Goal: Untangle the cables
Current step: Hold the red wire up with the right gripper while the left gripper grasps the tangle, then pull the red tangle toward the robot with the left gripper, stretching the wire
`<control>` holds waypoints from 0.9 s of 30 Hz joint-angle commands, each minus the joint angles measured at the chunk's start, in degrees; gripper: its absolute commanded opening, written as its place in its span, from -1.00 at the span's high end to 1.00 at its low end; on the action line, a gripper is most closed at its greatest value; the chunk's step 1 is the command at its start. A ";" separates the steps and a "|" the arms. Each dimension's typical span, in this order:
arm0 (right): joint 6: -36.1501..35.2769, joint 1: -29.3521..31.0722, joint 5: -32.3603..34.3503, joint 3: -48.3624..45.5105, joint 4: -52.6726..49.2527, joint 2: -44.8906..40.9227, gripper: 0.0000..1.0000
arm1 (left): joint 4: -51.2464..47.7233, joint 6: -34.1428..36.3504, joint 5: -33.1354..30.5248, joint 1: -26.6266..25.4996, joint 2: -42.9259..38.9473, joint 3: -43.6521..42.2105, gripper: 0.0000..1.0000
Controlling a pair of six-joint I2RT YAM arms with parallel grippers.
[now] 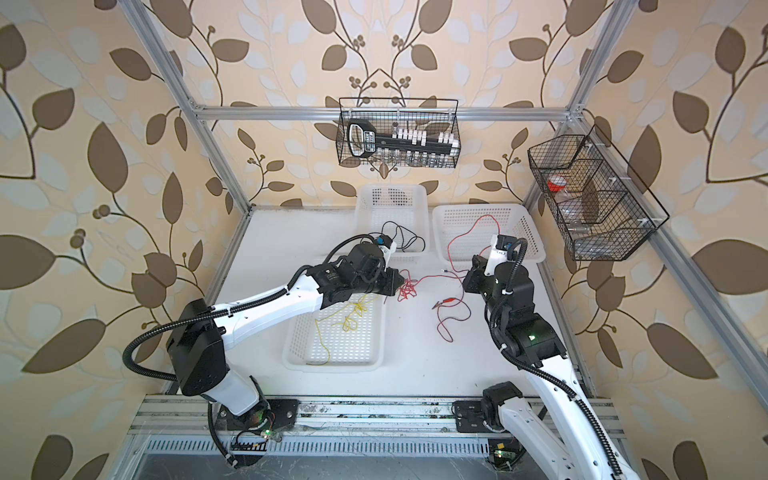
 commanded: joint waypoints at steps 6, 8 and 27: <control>0.46 -0.03 -3.50 0.49 4.36 0.08 1.00 | 1.00 1.06 2.00 0.51 2.18 1.03 -0.02; 0.77 0.15 -2.79 0.83 4.14 0.25 1.00 | 1.25 0.98 2.68 0.51 2.71 1.58 -0.20; 2.67 2.39 3.10 6.58 3.39 3.90 1.00 | 8.79 10.19 5.79 -5.85 3.73 0.10 -0.74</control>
